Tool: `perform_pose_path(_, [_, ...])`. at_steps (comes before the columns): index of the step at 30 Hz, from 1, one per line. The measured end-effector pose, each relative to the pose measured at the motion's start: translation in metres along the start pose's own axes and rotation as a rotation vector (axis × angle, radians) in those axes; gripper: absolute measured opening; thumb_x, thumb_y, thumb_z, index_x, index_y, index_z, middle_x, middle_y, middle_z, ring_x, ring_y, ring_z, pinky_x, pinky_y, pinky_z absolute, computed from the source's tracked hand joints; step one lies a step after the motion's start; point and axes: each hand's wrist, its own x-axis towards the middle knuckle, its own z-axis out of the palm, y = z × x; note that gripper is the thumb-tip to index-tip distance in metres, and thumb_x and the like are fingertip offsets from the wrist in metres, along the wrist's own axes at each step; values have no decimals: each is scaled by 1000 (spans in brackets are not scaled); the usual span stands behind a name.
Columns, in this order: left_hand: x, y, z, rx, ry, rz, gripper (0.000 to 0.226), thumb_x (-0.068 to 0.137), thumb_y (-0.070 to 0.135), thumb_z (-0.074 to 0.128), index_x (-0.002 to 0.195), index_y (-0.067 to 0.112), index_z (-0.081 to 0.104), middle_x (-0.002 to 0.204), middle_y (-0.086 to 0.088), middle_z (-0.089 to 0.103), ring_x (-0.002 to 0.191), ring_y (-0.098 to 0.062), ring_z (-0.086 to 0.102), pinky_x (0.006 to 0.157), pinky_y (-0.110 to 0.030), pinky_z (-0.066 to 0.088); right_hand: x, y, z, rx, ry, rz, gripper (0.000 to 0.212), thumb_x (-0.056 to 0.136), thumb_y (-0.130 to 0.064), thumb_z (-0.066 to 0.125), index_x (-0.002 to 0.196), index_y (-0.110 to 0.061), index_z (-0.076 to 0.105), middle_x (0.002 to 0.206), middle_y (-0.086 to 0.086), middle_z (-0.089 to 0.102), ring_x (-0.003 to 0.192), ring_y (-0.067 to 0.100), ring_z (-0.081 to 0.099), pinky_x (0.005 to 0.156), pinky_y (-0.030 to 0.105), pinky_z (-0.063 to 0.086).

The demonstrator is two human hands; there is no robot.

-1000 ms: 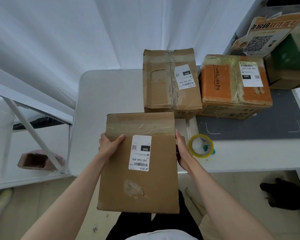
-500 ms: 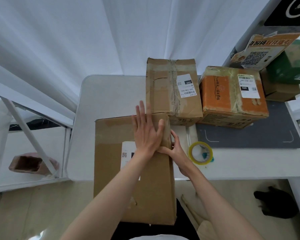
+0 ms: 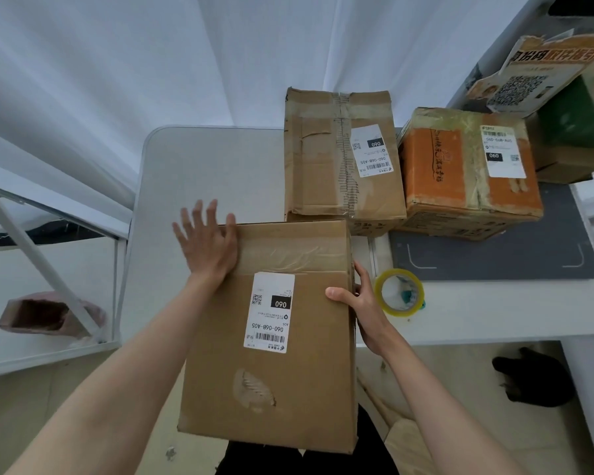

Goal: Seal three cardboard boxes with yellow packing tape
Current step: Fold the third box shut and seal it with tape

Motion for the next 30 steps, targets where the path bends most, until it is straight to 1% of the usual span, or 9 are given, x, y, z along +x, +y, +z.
perform_pose_path(4, [-4,-4,-6,-144,-119,-240,55,104,57,25,127,17,56,135,-9,53,119,-40,55,103,-51,36,6,-3,5,-19,-10,9,95,71,-36,85,149,-41,30,132,9,59,107,21,71,93,43,59])
perform_pose_path(12, [0,-3,-9,-243,-137,-236,52,107,50,21,117,9,51,127,-13,52,113,-41,54,96,-49,36,3,-2,2,-59,-9,25,102,64,-46,87,149,-44,31,134,9,58,109,20,70,90,39,60])
perform_pose_path(15, [0,-19,-9,-443,-136,-292,49,106,54,27,117,12,49,121,-9,56,113,-35,53,93,-43,35,-1,0,-3,-69,9,28,103,62,-48,87,148,-46,31,134,9,58,110,20,69,88,38,60])
perform_pose_path(18, [-6,-47,-3,-792,-302,-462,83,94,78,19,143,17,46,140,-8,54,128,-29,50,110,-45,37,-6,-1,-8,-81,-4,26,99,64,-47,87,147,-50,32,136,6,56,112,20,68,86,36,60])
perform_pose_path(20, [-10,-54,5,-811,-383,-514,102,84,89,13,146,18,50,147,-9,53,135,-28,49,117,-47,35,-6,-6,-8,-94,-15,25,91,70,-42,84,144,-49,32,136,5,55,109,18,69,82,32,60])
perform_pose_path(22, [-12,-48,8,-700,-252,-454,81,98,73,21,141,13,53,142,-10,55,130,-31,50,110,-41,37,-5,-15,-4,-116,-9,23,89,71,-40,82,144,-48,30,133,4,56,105,16,70,78,28,59])
perform_pose_path(25, [-15,-33,0,-485,97,-215,39,108,37,39,133,11,53,135,-12,53,125,-32,50,99,-35,35,-6,-32,4,-166,17,0,97,68,-43,83,148,-44,27,130,1,55,108,17,67,75,25,59])
perform_pose_path(28, [-18,-14,-9,-410,137,46,35,105,30,43,133,16,57,137,-7,53,129,-28,46,108,-39,33,-10,-48,13,-271,26,-33,111,58,-57,90,149,-50,27,140,2,49,118,20,61,90,37,59])
perform_pose_path(30, [-26,11,-22,-470,98,159,41,104,37,36,135,19,57,136,-1,55,129,-22,45,109,-31,30,-13,-64,23,-385,26,-67,118,48,-69,90,146,-59,25,143,0,42,126,23,54,103,49,52])
